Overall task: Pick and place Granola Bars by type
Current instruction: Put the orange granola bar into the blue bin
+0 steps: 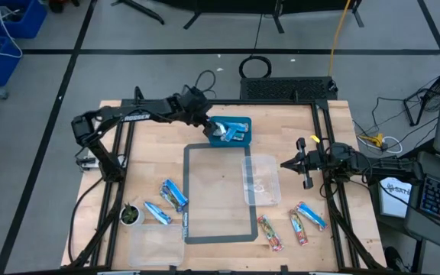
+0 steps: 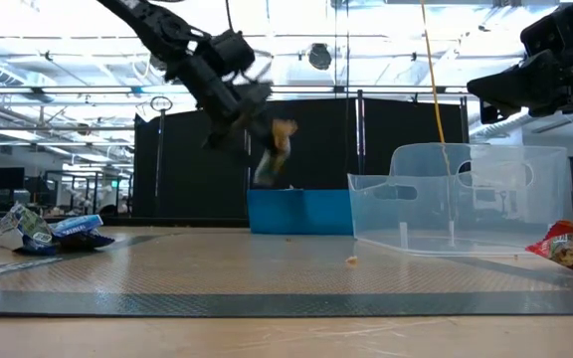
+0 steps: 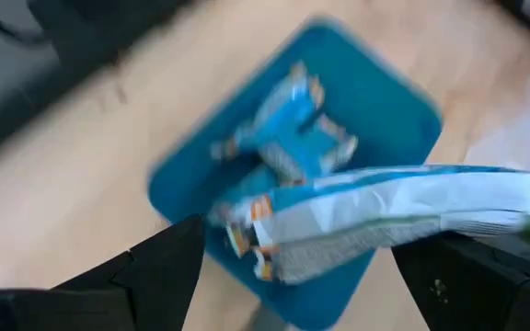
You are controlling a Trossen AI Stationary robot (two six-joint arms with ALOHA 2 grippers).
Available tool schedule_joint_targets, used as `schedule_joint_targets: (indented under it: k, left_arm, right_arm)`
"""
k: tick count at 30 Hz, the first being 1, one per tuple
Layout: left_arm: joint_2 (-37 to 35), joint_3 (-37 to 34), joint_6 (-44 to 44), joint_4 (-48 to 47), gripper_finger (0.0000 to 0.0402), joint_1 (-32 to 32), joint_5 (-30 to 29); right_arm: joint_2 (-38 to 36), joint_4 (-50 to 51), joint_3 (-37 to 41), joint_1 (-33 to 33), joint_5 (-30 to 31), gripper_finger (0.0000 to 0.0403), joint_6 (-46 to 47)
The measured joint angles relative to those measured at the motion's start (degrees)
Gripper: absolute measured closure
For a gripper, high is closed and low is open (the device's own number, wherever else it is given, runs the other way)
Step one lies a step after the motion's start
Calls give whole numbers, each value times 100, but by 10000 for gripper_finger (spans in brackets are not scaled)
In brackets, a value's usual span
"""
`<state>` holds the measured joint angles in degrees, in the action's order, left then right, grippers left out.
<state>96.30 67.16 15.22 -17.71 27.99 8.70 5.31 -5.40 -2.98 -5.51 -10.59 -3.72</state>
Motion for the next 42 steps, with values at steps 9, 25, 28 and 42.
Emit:
schedule_joint_targets:
  k: [9, 25, 28, 42]
  left_arm:
    - [542, 0, -327, 147, 57, -27, 307]
    - [266, 2, -452, 362, 57, -209, 921]
    - [307, -6, -479, 196, 60, -408, 1272]
    - [336, -3, 8, 366, 107, -1012, 1032]
  right_arm:
    - [-1, -5, 0, 0, 0, 399, 1]
    - [0, -7, 1, 2, 0, 399, 1]
    - [1, -3, 2, 2, 0, 399, 0]
    - [-1, 0, 1, 0, 0, 399, 1]
